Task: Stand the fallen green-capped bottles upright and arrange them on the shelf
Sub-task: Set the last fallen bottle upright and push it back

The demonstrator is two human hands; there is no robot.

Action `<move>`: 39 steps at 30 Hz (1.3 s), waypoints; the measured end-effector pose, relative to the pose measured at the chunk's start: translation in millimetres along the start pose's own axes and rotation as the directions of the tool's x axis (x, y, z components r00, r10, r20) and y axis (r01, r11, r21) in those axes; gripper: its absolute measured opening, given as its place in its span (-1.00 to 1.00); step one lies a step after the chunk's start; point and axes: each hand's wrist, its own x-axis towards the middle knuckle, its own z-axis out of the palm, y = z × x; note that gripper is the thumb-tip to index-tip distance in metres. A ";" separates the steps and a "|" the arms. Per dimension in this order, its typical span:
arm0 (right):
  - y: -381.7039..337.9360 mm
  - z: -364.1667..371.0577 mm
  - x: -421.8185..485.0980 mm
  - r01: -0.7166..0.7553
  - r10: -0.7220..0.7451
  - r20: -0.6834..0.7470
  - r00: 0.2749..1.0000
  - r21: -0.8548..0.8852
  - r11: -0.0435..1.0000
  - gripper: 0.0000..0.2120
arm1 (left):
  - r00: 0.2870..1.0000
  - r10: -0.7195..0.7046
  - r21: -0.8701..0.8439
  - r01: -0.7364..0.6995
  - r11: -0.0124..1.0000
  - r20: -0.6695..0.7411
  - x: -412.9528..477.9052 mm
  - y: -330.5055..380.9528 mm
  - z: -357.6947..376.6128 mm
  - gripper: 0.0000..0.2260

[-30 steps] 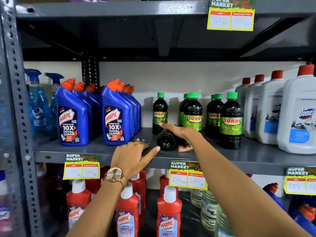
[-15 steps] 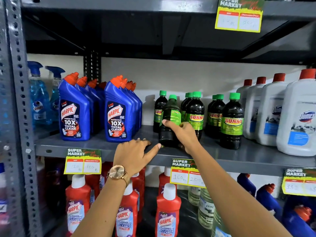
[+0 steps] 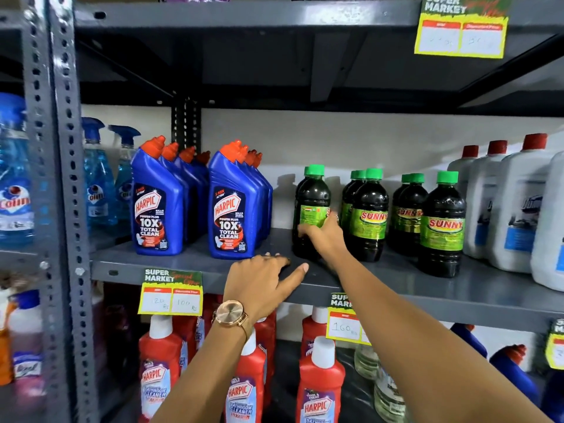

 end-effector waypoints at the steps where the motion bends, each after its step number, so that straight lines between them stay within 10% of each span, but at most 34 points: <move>1: 2.7 -1.3 0.9 0.012 -0.012 0.012 1.000 -0.005 1.000 -0.40 | 1.000 0.000 0.002 0.000 1.000 0.001 -0.1 -0.5 0.0 -0.43; 8: 3.0 2.9 -6.7 0.091 -0.099 -0.032 0.995 -0.201 0.975 -0.10 | 1.000 0.005 0.021 -0.005 1.000 0.008 -0.2 0.0 1.2 -0.45; 13: 3.1 0.9 -4.1 0.024 -0.024 -0.001 1.000 -0.126 0.992 -0.45 | 1.000 0.002 0.030 -0.002 1.000 0.007 0.3 -0.5 1.0 -0.44; 20: 0.2 3.5 -4.9 0.058 -0.076 -0.047 0.996 -0.308 0.950 -0.02 | 1.000 -0.002 0.003 0.002 1.000 0.013 -0.7 1.0 -1.3 -0.46; 33: 1.1 4.6 -4.1 0.072 -0.077 -0.004 0.997 -0.316 0.946 -0.06 | 1.000 0.004 0.005 -0.004 1.000 0.026 -0.5 1.8 -4.6 -0.50; 39: 12.4 -37.7 -22.7 -0.032 0.045 0.205 0.978 -0.066 0.997 -0.67 | 0.996 -0.010 -0.025 0.012 1.000 0.089 0.2 3.7 -13.4 -0.52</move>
